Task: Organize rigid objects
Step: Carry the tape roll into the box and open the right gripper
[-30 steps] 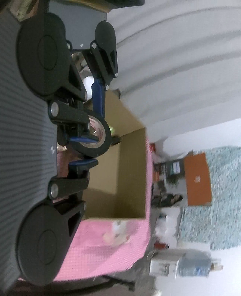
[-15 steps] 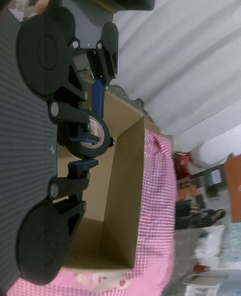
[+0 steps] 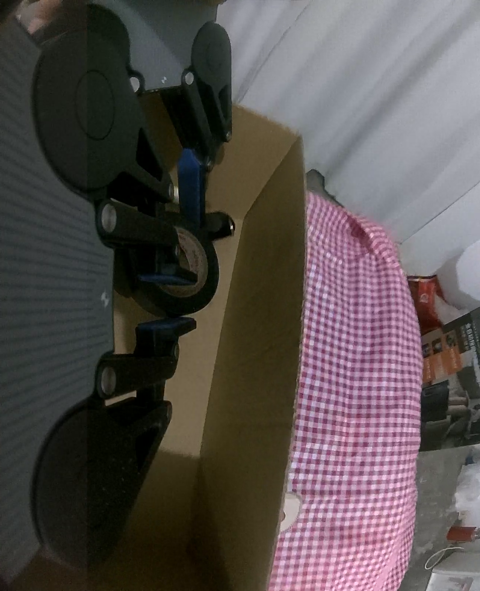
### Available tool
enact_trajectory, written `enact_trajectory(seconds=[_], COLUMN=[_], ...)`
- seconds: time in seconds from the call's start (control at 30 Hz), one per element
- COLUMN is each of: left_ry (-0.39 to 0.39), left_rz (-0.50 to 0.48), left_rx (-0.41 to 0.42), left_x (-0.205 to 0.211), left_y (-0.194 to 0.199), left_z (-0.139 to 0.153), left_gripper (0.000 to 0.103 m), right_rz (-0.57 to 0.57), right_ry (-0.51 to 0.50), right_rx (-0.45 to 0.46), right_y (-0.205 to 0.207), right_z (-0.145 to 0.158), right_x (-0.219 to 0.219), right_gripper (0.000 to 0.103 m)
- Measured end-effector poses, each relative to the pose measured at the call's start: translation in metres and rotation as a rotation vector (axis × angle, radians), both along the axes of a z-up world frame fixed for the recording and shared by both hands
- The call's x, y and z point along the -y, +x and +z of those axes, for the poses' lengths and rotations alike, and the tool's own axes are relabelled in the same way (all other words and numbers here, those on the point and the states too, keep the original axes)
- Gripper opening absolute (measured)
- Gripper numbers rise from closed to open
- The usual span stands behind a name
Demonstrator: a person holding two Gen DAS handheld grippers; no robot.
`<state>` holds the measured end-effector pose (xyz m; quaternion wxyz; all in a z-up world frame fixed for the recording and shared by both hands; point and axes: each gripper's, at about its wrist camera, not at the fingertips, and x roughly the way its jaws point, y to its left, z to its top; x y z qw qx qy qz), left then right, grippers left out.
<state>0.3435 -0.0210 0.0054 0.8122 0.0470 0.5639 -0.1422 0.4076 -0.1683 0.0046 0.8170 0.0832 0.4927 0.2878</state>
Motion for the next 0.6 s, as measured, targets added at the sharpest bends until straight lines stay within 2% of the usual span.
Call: enact_trajectory(seconds=[0.33, 0.6], left_ry=[0.025, 0.013], left_rz=[0.018, 0.020], left_rx=[-0.014, 0.015], left_x=[-0.002, -0.001], left_y=[0.012, 0.008], left_z=[-0.018, -0.008], left_gripper=[0.066, 0.069], right_rz=[-0.026, -0.075], right_ry=[0.023, 0.085], right_rx=[-0.034, -0.067], right_y=[0.013, 0.013], right_z=[-0.027, -0.029], right_x=[-0.008, 0.001], right_gripper=[0.023, 0.038])
